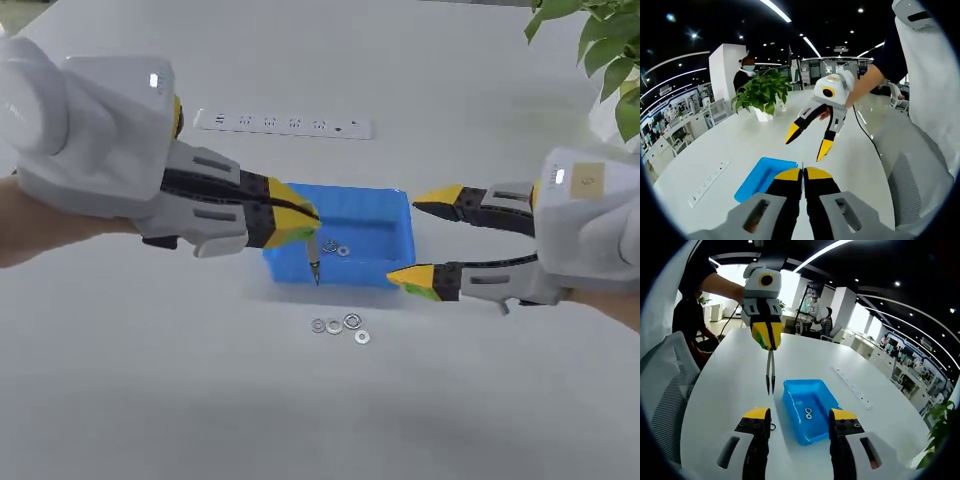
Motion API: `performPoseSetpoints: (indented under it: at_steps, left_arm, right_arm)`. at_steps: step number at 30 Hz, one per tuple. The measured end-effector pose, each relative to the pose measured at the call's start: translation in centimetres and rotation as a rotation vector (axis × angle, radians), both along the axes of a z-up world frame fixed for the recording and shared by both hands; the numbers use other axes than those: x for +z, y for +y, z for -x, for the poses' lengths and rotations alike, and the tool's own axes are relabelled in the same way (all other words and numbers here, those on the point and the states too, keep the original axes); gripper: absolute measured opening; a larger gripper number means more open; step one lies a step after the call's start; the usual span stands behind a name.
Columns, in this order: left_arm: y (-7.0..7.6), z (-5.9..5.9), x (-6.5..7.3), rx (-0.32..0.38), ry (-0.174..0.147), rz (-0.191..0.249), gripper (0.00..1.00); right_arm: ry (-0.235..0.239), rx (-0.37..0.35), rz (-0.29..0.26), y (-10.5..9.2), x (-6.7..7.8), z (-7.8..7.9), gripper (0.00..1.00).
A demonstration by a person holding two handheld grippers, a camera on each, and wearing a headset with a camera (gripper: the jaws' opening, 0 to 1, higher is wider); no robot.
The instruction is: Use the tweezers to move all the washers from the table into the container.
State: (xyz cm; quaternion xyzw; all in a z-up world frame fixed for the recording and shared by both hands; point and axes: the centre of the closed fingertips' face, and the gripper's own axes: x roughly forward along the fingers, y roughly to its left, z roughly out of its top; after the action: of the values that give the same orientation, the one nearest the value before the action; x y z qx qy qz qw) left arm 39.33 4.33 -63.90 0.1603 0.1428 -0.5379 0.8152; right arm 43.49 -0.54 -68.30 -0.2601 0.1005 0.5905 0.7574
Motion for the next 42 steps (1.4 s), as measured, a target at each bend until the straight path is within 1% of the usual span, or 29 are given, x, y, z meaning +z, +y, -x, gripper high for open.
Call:
performPoseSetpoints:
  at_steps: [1, 3, 5, 6, 7, 9, 11, 12, 14, 17, 19, 20, 22, 24, 26, 28, 29, 31, 32, 37, 42]
  left_arm:
    - [0.0, 0.2, -0.1, 0.000, -0.002, -0.001, 0.05]
    - [0.0, 0.6, -0.5, 0.012, 0.023, 0.011, 0.05]
    - [0.1, 0.9, -0.7, 0.023, 0.041, 0.024, 0.05]
    - [0.1, 1.0, -0.9, 0.023, 0.040, 0.021, 0.05]
    - [0.3, 1.2, -1.2, 0.022, 0.035, 0.008, 0.05]
    - [0.5, 1.4, -1.8, 0.016, 0.043, -0.007, 0.05]
    - [0.7, 1.4, -2.2, 0.016, 0.043, -0.011, 0.05]
    - [0.8, 1.4, -2.5, 0.015, 0.042, -0.014, 0.05]
    - [0.9, 1.4, -2.7, 0.018, 0.036, -0.014, 0.05]
    - [0.8, 1.5, -3.1, 0.016, 0.039, -0.011, 0.05]
    - [0.7, 1.6, -3.4, 0.009, 0.047, -0.014, 0.05]
    - [0.6, 1.6, -3.6, 0.006, 0.042, -0.018, 0.05]
    - [0.5, 1.6, -3.8, 0.005, 0.049, -0.017, 0.05]
    - [0.3, 1.5, -3.9, 0.005, 0.040, -0.019, 0.05]
    - [0.1, 1.4, -4.0, 0.006, 0.047, -0.011, 0.05]
    - [0.0, 1.2, -4.0, 0.004, 0.045, -0.006, 0.05]
    - [-0.1, 1.1, -4.2, 0.000, 0.047, -0.008, 0.05]
    - [-0.2, 1.1, -4.3, -0.008, 0.039, -0.014, 0.05]
    - [-0.2, 1.0, -4.4, -0.007, 0.043, -0.012, 0.05]
    - [-0.4, 0.6, -4.7, -0.009, 0.032, -0.017, 0.05]
    - [-0.6, 0.2, -5.1, -0.012, 0.031, -0.023, 0.05]
  right_arm:
    - [0.007, -0.005, -0.001, -0.1, -0.1, 0.1, 0.47]
    - [0.025, -0.018, -0.007, -0.6, -0.2, 0.3, 0.47]
    - [0.043, -0.035, -0.022, -0.9, -0.3, 0.4, 0.47]
    - [0.048, -0.036, -0.024, -1.0, -0.3, 0.5, 0.46]
    - [0.047, -0.037, -0.022, -1.2, -0.4, 0.6, 0.46]
    - [0.055, -0.042, -0.019, -1.5, -0.6, 0.7, 0.45]
    - [0.078, -0.055, -0.027, -1.7, -0.8, 0.8, 0.45]
    - [0.094, -0.056, -0.039, -1.7, -0.7, 1.0, 0.45]
    - [0.087, -0.050, -0.031, -1.8, -0.9, 1.4, 0.45]
    - [0.099, -0.035, -0.024, -1.9, -1.1, 1.9, 0.45]
    - [0.095, -0.016, 0.006, -2.0, -1.8, 2.4, 0.45]
    - [0.097, -0.010, 0.012, -2.1, -2.0, 2.6, 0.45]
    - [0.114, -0.006, 0.018, -2.2, -2.5, 3.0, 0.45]
    - [0.124, -0.004, 0.019, -2.3, -2.7, 3.3, 0.44]
    - [0.134, -0.007, 0.019, -2.3, -3.0, 3.5, 0.44]
    - [0.149, -0.009, 0.017, -2.3, -3.2, 3.7, 0.44]
    - [0.149, -0.011, 0.017, -2.4, -3.3, 3.8, 0.44]
    - [0.146, -0.012, 0.018, -2.4, -3.5, 3.8, 0.44]
    - [0.147, -0.013, 0.019, -2.5, -3.5, 3.8, 0.44]
    - [0.163, -0.025, 0.015, -2.8, -3.9, 3.8, 0.43]
    - [0.176, -0.035, 0.017, -3.0, -4.3, 3.8, 0.43]
